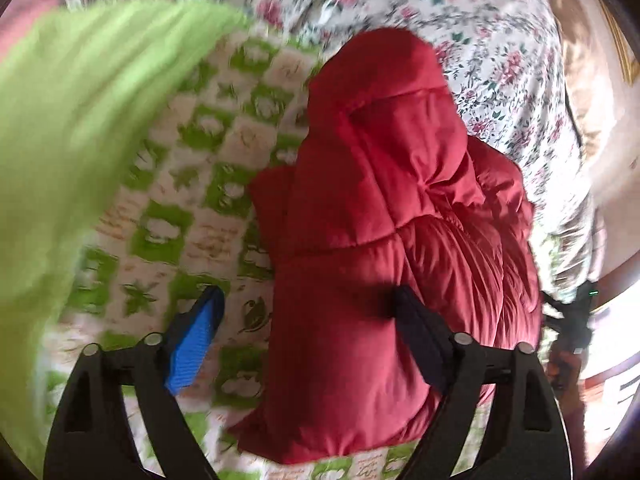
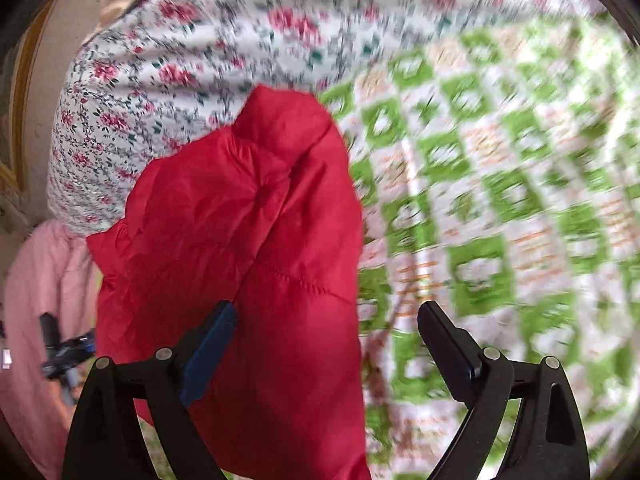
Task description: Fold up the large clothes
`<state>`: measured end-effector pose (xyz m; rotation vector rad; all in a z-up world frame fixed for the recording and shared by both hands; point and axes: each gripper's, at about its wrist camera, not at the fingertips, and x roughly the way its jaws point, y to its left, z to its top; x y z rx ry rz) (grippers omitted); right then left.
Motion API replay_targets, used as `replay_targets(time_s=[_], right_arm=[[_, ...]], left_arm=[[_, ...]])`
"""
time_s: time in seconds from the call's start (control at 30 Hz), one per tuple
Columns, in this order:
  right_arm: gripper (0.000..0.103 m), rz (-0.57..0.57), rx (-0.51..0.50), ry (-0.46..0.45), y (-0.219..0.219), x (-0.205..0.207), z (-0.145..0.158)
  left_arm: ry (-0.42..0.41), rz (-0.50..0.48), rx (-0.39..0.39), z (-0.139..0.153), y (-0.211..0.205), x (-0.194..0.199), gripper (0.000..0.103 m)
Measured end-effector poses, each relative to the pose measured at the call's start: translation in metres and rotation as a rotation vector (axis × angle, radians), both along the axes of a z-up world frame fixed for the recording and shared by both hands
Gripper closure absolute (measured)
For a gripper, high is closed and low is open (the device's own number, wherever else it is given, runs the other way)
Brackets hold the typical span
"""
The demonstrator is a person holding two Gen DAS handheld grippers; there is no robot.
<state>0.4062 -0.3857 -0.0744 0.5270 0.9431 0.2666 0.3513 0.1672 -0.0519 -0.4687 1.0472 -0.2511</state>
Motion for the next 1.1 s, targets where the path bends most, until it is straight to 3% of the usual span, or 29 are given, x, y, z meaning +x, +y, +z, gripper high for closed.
replay_targets(time_s=[0.13, 0.27, 0.33, 0.37, 0.43, 0.5, 0.6, 0.83, 1.07, 1.1], right_arm=[[0.002, 0.059, 0.069, 0.055, 0.007, 0.019, -0.018], [0.003, 0.105, 0.134, 0.086, 0.016, 0.030, -0.026], [0.007, 0.129, 0.146, 0.105, 0.022, 0.033, -0.027], [0.023, 0.145, 0.160, 0.111, 0.026, 0.034, -0.028], [0.034, 0.156, 0.183, 0.121, 0.031, 0.034, -0.027], [0.055, 0.163, 0.184, 0.113, 0.033, 0.032, -0.021], [0.068, 0.168, 0.173, 0.097, 0.040, 0.028, -0.010], [0.075, 0.160, 0.152, 0.049, 0.045, 0.008, 0.015], [0.076, 0.214, 0.146, -0.011, 0.048, -0.046, 0.049], [0.077, 0.235, 0.170, 0.101, 0.048, -0.055, 0.053]], left_arm=[[0.033, -0.013, -0.142, -0.019, 0.001, 0.014, 0.001], [0.066, -0.093, -0.226, -0.034, -0.022, 0.025, 0.000], [0.054, -0.113, -0.211, -0.035, -0.034, 0.026, 0.005], [0.037, -0.121, -0.196, -0.033, -0.038, 0.025, 0.013], [0.017, -0.129, -0.193, -0.027, -0.040, 0.022, 0.030], [-0.001, -0.137, -0.184, -0.020, -0.040, 0.017, 0.047], [-0.036, -0.154, -0.145, -0.006, -0.045, 0.007, 0.058], [-0.101, -0.163, -0.121, 0.026, -0.051, -0.023, 0.065], [-0.141, -0.194, -0.115, 0.048, -0.044, -0.085, 0.066], [-0.140, -0.195, -0.117, 0.048, -0.041, -0.095, 0.066]])
